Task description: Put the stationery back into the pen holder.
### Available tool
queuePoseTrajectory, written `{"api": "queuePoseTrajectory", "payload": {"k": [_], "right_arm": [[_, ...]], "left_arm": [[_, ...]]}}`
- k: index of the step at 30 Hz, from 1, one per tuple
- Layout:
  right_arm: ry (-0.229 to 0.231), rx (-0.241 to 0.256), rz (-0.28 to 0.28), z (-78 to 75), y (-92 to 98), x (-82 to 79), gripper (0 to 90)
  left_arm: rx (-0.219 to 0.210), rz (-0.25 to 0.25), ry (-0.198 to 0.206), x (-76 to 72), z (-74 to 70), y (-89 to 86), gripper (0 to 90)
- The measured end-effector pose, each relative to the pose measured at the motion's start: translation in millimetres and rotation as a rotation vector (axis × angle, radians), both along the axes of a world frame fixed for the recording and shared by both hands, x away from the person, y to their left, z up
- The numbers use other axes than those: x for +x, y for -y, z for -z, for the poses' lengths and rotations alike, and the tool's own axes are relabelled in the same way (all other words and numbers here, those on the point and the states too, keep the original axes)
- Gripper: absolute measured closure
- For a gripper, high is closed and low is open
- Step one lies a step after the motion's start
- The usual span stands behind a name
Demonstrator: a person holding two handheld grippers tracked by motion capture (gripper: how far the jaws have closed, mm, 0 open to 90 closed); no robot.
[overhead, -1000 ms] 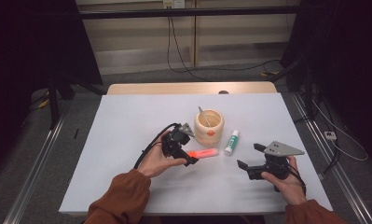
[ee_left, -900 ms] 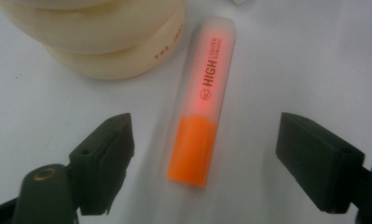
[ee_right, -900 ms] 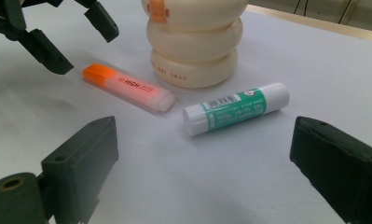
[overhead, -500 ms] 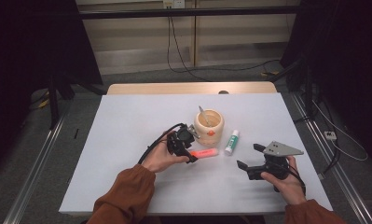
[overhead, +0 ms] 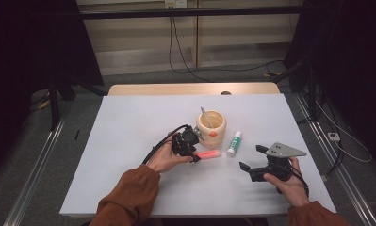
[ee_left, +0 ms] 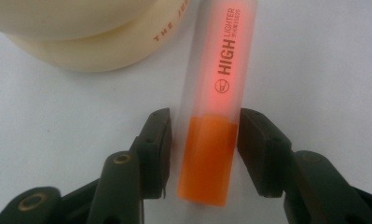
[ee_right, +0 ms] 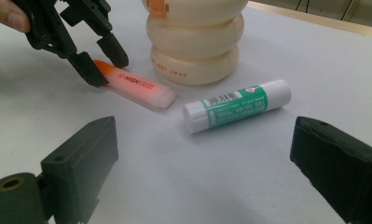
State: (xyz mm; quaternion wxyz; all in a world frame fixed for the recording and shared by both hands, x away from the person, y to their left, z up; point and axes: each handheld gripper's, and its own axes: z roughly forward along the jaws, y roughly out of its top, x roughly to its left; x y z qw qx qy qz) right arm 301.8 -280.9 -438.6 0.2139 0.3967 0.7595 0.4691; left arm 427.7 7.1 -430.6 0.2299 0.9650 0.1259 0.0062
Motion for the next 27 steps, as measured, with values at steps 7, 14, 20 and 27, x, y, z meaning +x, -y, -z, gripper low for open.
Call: {"api": "queuePoseTrajectory", "payload": {"k": [7, 14, 20, 27], "right_arm": [[0.002, -0.005, -0.001, 0.1, -0.4, -0.1, 7.3], [0.0, -0.003, -0.002, 0.0, -0.1, -0.7, 7.2], [0.0, -0.001, -0.002, -0.1, 0.3, -0.6, 7.2], [0.002, -0.002, -0.004, -0.2, -0.3, -0.5, 7.2]], "left_arm": [[0.037, 0.052, 0.005, -1.5, -2.4, 3.0, 64.1], [0.025, 0.048, -0.005, -2.6, -2.1, 4.0, 67.1], [0.03, 0.06, -0.008, -1.7, -3.3, 2.1, 67.2], [0.017, 0.066, -0.03, -5.0, -7.3, 0.4, 67.2]]}}
